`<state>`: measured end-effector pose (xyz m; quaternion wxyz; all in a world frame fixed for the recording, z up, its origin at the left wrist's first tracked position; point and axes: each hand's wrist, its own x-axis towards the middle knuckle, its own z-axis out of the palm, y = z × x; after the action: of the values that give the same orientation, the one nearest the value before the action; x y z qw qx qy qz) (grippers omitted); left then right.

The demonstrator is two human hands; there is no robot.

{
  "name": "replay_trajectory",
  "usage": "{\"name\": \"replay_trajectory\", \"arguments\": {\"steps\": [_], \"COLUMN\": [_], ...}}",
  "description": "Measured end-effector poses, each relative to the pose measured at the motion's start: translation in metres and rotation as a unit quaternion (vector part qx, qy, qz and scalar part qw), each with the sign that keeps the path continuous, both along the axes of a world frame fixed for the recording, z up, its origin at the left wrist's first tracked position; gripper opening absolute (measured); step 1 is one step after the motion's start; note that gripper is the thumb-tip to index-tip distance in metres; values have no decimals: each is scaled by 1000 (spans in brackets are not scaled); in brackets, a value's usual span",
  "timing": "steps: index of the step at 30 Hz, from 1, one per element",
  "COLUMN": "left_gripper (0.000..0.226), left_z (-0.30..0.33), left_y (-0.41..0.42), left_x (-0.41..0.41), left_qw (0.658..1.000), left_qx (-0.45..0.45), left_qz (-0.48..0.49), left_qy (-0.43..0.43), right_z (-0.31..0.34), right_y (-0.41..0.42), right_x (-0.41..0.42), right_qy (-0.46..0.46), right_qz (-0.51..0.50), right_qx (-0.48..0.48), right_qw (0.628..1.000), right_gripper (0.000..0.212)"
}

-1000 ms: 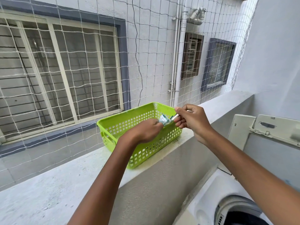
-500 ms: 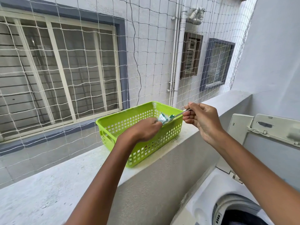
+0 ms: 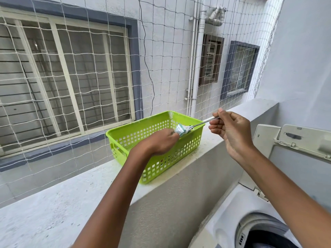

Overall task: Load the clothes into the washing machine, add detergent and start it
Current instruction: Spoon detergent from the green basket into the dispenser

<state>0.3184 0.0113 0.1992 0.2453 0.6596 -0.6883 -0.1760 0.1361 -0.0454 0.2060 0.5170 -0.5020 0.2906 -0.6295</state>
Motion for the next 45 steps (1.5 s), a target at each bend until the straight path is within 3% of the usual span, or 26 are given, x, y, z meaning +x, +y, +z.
{"name": "replay_trajectory", "arguments": {"steps": [16, 20, 24, 27, 32, 39, 45], "left_gripper": [25, 48, 36, 63, 59, 53, 56], "left_z": [0, -1, 0, 2, 16, 22, -16], "left_y": [0, 0, 0, 2, 7, -2, -35], "left_x": [-1, 1, 1, -1, -17, -74, -143], "left_qw": [1000, 1000, 1000, 1000, 991, 975, 965], "left_qx": [10, 21, 14, -13, -117, -217, -174], "left_qz": [18, 17, 21, 21, 34, -41, -172], "left_qy": [11, -1, 7, -13, -52, -14, 98], "right_z": [-8, -9, -11, -11, -14, -24, -46], "right_y": [2, 1, 2, 4, 11, 22, 41], "right_x": [-9, -13, -21, -32, -60, -116, -184], "right_qy": [-53, -60, -77, -89, -101, -121, -132], "right_qz": [-11, -16, -26, -36, -63, -129, -219], "right_qx": [18, 21, 21, 18, 17, 20, 22], "right_qw": [998, 998, 996, 995, 993, 984, 967], "right_gripper": [24, 24, 24, 23, 23, 23, 20]}}
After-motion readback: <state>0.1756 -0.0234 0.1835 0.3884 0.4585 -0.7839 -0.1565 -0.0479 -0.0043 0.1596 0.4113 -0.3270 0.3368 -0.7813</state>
